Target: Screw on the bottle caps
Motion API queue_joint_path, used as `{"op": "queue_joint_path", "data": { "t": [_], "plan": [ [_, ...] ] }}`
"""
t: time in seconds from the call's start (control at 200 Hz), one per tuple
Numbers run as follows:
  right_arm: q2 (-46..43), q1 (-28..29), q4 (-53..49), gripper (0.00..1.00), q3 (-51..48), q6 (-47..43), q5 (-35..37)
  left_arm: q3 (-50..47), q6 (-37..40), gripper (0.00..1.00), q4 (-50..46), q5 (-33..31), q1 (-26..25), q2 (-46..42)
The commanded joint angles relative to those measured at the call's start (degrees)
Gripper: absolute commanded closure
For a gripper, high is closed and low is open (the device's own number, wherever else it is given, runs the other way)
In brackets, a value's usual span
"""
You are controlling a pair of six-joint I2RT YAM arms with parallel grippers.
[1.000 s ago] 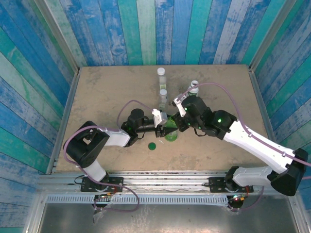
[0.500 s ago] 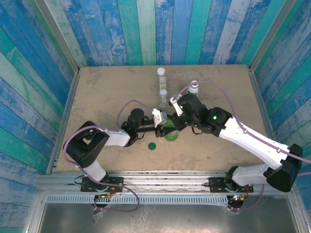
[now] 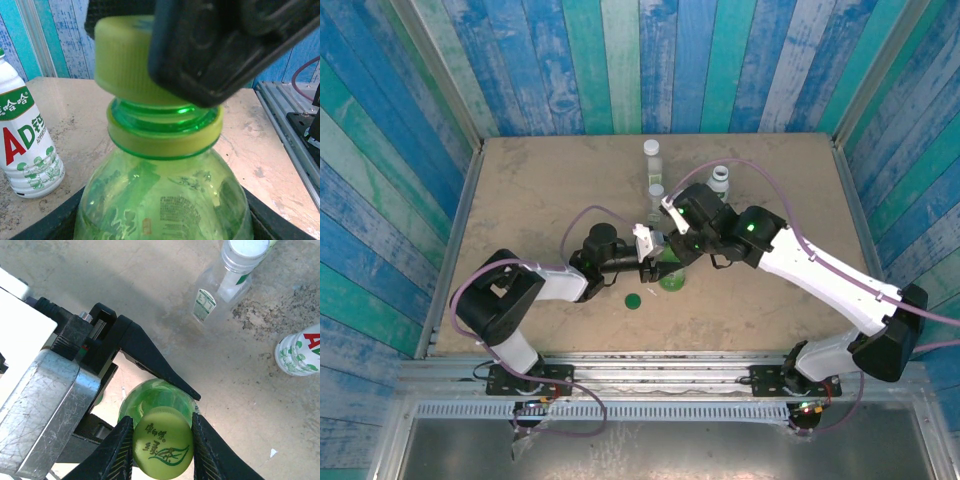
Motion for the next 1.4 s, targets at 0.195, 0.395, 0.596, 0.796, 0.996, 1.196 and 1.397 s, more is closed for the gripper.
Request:
{"op": "queue_joint_path", "data": {
  "t": [0.195,0.395,0.596,0.796,0.996,1.196,1.397],
  "plan": [
    [-1.1,-0.3,-1.1,0.68,-5.0,6.1,3.4,0.2,1.8,0.43,-5.8,1.0,-0.4,0.4],
    [-1.8,-0.9,0.4,0.68,-6.3,7.0,1.3,0.3,1.8,0.42,-5.7,1.1,-0.3,0.4],
    [-1.1,-0.9,0.3,0.65,-5.7,5.5,0.1,0.3,1.9,0.42,-5.9,1.2,-0.5,0.6],
    [-2.4,-0.9,1.0,0.61,-4.9,4.8,1.4,0.5,2.2,0.42,-6.5,1.1,-0.4,0.4],
    [-4.9,-0.8,2.7,0.42,-5.4,4.8,1.8,0.4,2.3,0.42,-6.6,1.0,-0.4,0.3],
    [-10.0,-0.8,8.5,0.33,-9.0,5.0,1.3,0.4,2.3,0.42,-6.5,1.1,-0.4,0.3],
    [-11.3,-2.3,10.5,0.53,-11.2,6.5,2.7,0.4,2.2,0.42,-6.4,1.0,-0.4,0.4]
  ]
}}
